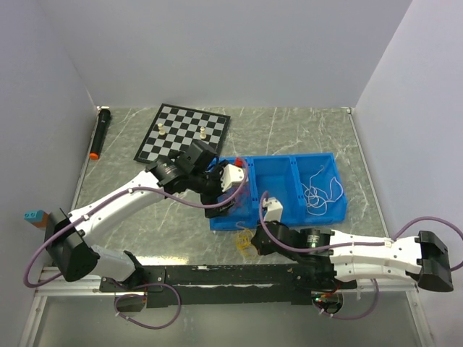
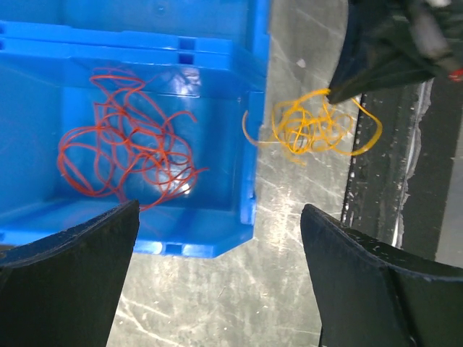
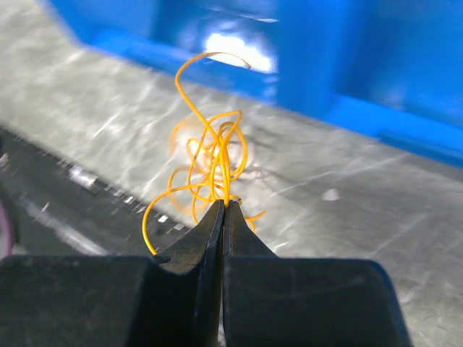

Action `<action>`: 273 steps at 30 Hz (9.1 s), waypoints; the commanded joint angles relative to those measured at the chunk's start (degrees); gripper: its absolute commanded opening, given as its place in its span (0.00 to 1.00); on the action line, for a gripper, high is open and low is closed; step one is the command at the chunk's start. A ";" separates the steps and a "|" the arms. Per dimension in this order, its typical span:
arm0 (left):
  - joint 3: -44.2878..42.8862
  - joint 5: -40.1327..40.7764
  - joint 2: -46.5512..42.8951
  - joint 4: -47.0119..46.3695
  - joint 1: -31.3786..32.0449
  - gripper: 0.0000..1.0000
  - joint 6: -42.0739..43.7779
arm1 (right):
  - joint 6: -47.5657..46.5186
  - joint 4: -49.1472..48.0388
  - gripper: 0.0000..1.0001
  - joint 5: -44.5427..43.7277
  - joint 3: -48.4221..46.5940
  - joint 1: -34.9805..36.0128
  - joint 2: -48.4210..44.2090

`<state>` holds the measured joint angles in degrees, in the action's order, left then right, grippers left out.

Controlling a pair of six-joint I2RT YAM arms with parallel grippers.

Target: Untangle the cables

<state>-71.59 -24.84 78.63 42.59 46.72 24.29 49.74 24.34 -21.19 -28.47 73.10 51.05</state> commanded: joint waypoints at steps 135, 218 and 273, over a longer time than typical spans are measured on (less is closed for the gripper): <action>-34.85 -7.68 -3.57 14.72 6.45 0.01 2.25 | -15.01 -44.55 0.53 -4.73 9.92 3.45 -16.24; -29.56 23.70 -7.97 -7.17 1.18 0.01 -4.69 | -25.84 -2.45 0.00 -10.37 -11.97 -21.49 -4.39; -41.19 24.66 18.24 1.46 -0.03 0.97 -22.35 | -18.45 11.00 0.85 -19.15 -26.90 -28.54 -22.05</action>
<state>-118.83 -3.55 103.04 42.89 51.88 6.74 32.32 36.05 -41.01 -53.04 44.95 27.24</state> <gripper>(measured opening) 0.966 0.849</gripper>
